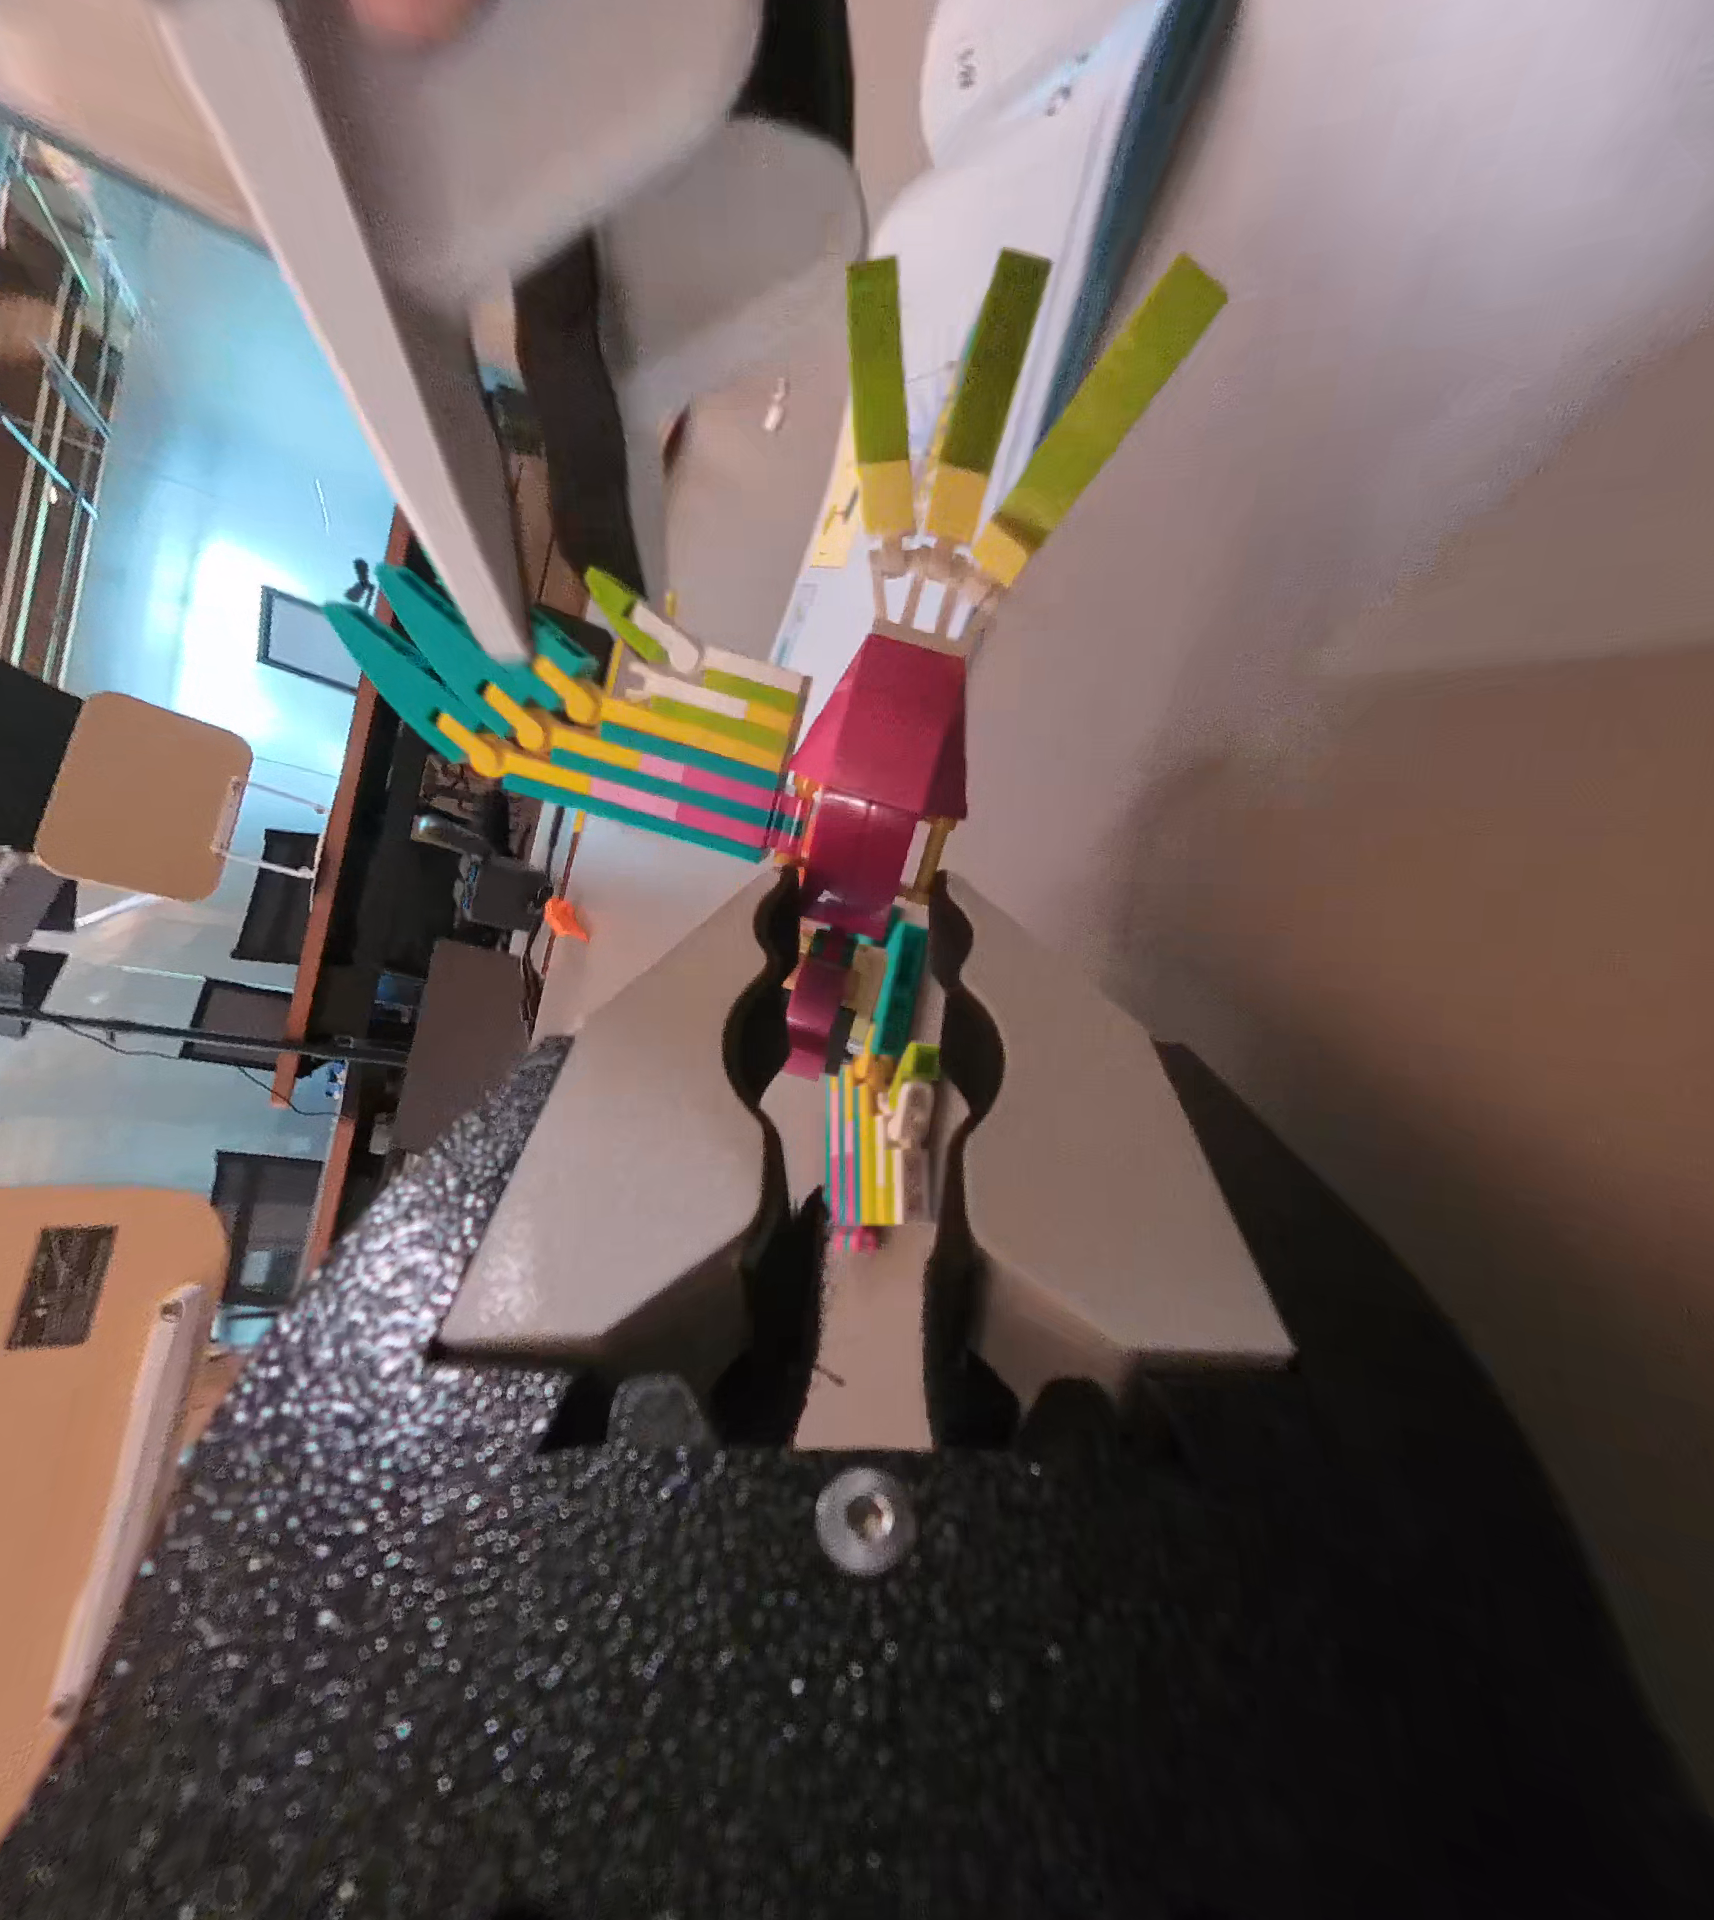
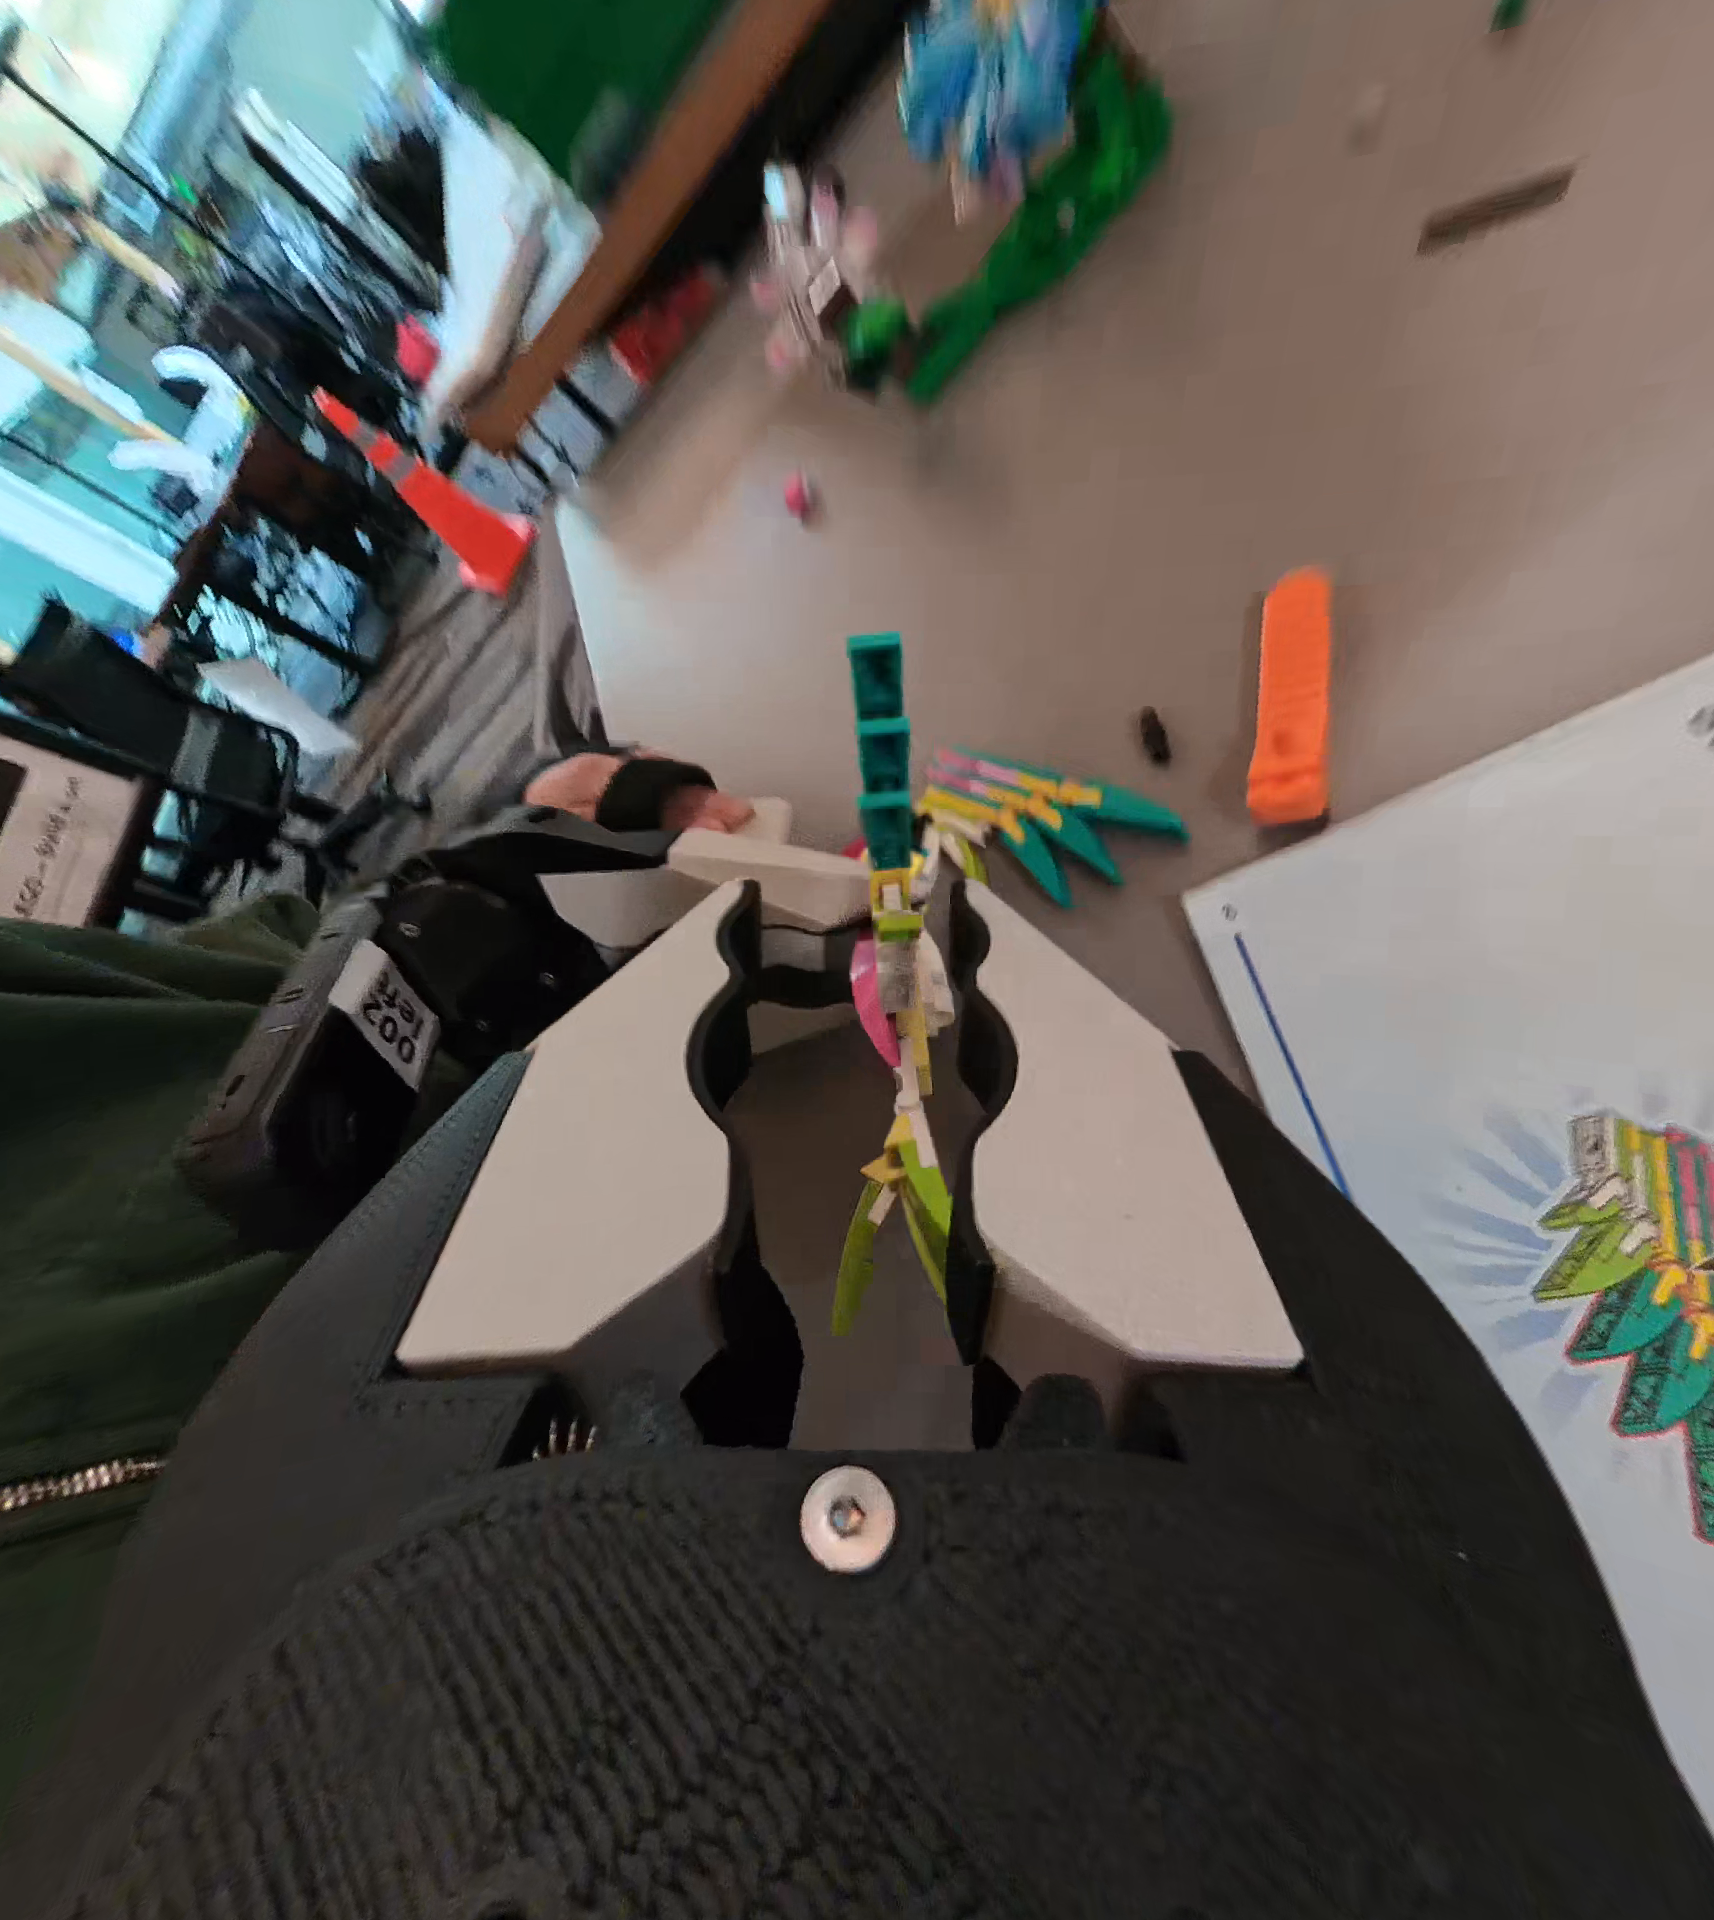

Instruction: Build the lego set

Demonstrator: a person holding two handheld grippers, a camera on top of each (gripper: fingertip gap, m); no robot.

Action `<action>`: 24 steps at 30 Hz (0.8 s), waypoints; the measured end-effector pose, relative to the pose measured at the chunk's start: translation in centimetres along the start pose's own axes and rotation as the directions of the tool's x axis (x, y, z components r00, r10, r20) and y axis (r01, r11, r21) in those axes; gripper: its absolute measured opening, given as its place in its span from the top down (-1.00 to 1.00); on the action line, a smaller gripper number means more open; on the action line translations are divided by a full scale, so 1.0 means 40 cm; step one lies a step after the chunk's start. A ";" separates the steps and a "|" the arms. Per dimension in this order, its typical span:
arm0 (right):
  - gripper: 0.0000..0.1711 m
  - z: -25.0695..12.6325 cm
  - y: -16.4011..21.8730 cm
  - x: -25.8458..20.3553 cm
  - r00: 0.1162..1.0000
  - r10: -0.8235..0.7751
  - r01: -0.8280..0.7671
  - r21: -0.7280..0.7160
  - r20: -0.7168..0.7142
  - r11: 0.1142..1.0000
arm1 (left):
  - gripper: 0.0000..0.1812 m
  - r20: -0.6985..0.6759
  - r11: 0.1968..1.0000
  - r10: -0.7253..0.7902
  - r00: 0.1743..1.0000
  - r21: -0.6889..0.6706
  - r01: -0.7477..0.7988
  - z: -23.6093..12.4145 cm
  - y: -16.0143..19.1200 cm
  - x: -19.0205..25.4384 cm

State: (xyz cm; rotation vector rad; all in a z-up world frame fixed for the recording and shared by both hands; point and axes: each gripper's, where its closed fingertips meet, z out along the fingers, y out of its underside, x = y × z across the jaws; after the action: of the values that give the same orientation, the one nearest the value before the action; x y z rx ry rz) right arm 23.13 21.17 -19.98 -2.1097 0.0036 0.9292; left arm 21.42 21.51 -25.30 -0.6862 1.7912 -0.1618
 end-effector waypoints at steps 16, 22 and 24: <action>0.58 -0.195 -0.177 0.028 0.873 -0.250 0.465 0.562 -0.419 0.684 | 0.76 -0.641 0.333 -0.635 0.432 0.277 0.901 -0.246 -0.054 -0.236; 0.64 -0.098 -0.137 0.029 0.778 -0.405 0.614 0.446 -0.480 0.651 | 0.76 -0.916 -0.021 -0.326 0.234 0.255 0.967 -0.415 -0.099 -0.307; 0.65 -0.079 -0.123 0.031 0.746 -0.442 0.651 0.405 -0.498 0.642 | 0.76 -0.954 -0.097 -0.225 0.199 0.225 0.969 -0.450 -0.104 -0.321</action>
State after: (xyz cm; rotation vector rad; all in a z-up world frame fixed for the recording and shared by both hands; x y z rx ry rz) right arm 27.47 22.67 -16.15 -1.5307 -0.1683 0.1134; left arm 8.75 20.71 -6.72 -0.6896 1.2753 -2.3912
